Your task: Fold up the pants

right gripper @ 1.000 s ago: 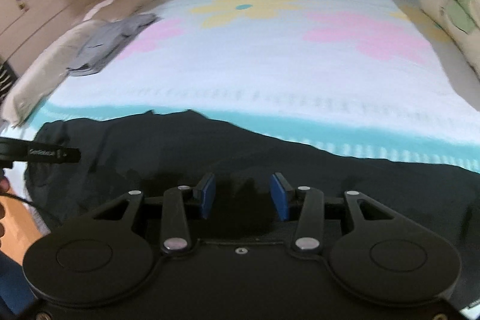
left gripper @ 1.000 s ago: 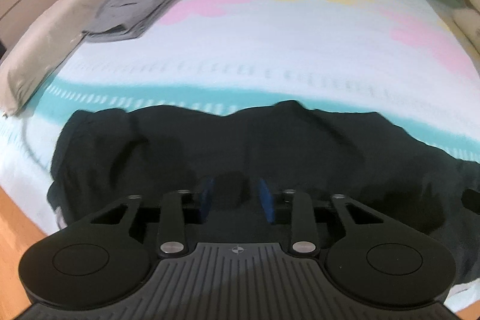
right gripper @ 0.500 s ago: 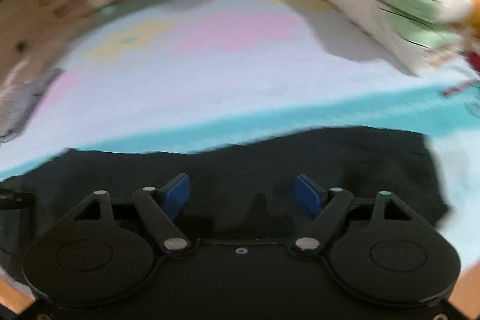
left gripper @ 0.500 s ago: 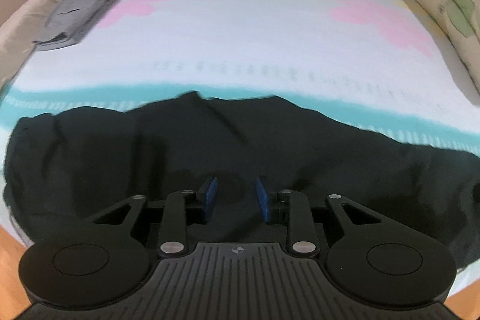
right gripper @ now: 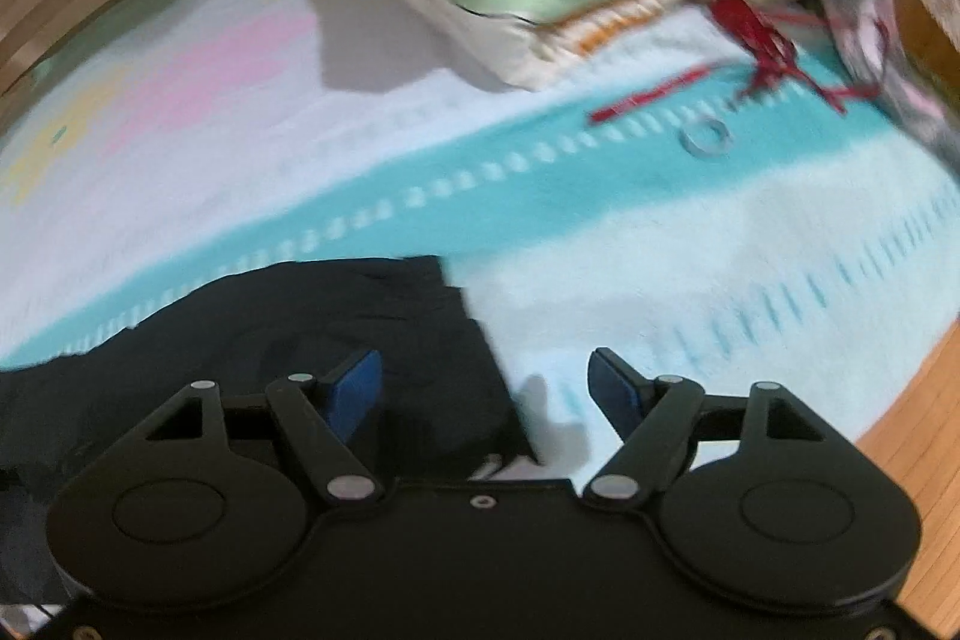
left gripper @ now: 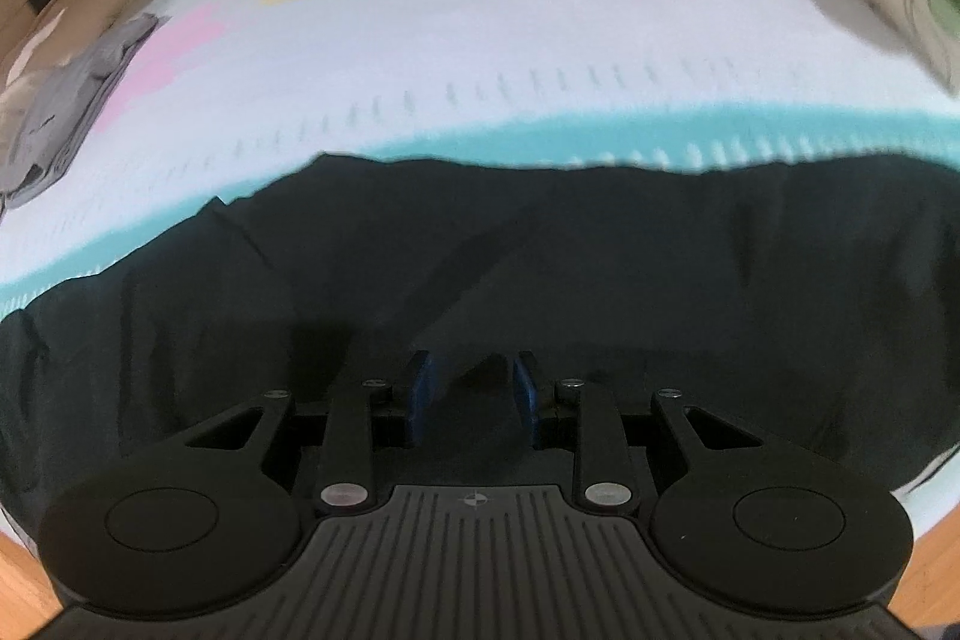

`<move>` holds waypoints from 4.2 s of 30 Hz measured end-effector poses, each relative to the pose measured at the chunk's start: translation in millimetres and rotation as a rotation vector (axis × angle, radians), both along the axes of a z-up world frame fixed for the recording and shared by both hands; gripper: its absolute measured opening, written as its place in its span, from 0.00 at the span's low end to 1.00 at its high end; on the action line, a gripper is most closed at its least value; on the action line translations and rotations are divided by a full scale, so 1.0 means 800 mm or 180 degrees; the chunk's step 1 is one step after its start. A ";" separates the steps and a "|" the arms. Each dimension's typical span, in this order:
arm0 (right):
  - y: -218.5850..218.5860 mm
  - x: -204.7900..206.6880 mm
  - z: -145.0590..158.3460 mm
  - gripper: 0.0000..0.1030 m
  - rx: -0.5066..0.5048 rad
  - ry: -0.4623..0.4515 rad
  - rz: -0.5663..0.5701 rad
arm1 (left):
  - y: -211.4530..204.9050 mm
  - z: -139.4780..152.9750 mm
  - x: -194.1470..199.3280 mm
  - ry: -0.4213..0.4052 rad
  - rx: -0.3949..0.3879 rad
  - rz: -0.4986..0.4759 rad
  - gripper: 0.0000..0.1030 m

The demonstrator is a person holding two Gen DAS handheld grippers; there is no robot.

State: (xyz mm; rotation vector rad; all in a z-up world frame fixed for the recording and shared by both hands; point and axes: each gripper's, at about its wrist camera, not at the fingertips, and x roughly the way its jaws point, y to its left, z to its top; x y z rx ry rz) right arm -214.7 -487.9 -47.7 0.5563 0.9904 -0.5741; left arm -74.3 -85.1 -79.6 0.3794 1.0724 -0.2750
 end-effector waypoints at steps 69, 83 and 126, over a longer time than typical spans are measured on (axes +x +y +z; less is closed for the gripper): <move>0.101 0.067 0.006 0.58 -0.0778 0.0467 0.0518 | -0.032 -0.007 -0.020 -0.0045 0.0035 -0.0280 0.28; 0.090 0.048 0.000 0.58 -0.0759 0.0194 0.0524 | -0.047 -0.016 -0.034 -0.0134 0.0184 -0.0342 0.28; -0.015 -0.065 -0.096 0.45 0.1792 -0.1078 -0.0736 | -0.042 -0.017 -0.037 -0.0158 0.0166 -0.0356 0.28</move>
